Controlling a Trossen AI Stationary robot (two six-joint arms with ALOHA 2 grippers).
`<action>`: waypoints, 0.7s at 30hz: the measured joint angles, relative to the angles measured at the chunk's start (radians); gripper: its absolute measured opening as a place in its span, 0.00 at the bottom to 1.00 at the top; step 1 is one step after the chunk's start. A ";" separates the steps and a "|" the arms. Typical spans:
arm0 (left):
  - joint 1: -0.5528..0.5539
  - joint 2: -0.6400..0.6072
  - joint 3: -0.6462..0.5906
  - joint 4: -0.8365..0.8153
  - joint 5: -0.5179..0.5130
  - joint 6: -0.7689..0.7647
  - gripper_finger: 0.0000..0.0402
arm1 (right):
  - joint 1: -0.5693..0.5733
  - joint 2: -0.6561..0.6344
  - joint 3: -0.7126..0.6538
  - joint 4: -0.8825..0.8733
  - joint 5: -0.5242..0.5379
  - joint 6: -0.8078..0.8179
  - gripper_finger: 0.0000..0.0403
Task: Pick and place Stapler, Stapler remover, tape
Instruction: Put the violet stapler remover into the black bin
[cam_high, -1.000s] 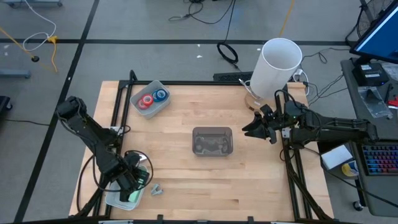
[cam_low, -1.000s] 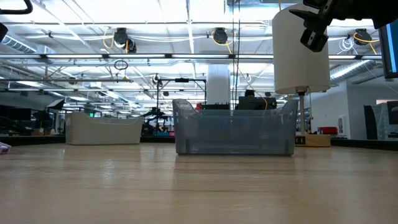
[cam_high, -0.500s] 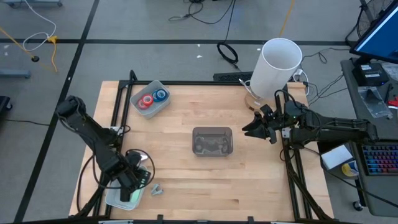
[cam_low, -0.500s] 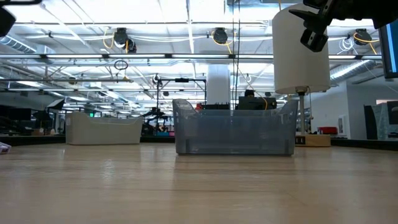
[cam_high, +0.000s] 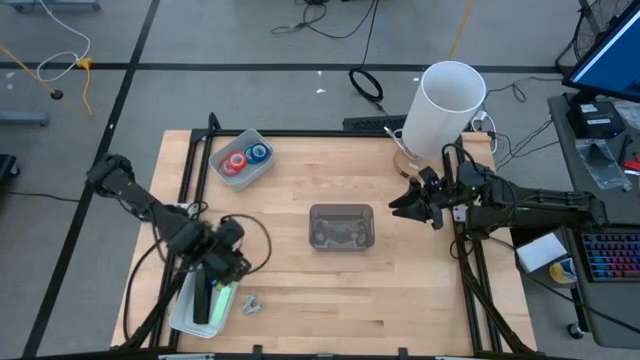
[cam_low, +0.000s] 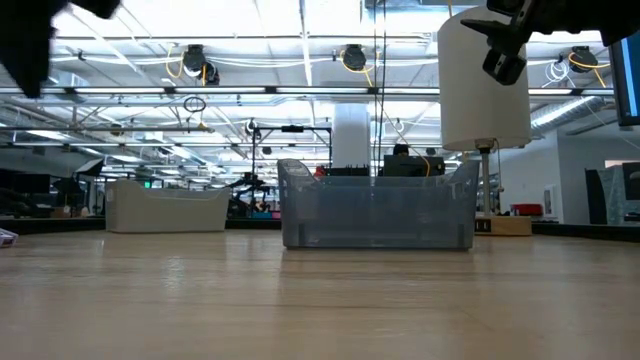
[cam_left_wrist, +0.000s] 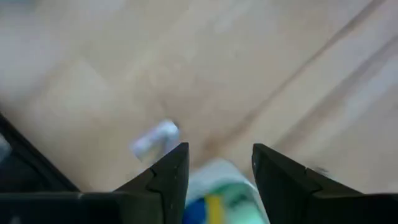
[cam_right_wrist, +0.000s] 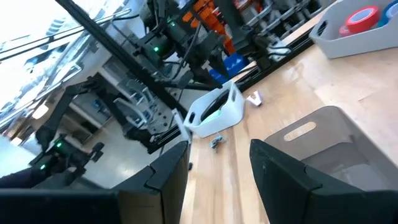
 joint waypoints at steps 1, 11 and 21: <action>0.025 0.000 -0.003 -0.010 0.000 0.072 0.42 | 0.000 0.000 0.000 0.000 0.012 0.000 0.41; 0.240 0.000 -0.125 -0.061 0.074 0.545 0.34 | 0.000 0.000 0.000 0.000 0.040 -0.003 0.41; 0.353 0.001 -0.280 0.089 0.309 0.702 0.32 | 0.000 0.000 0.000 0.000 0.096 -0.001 0.41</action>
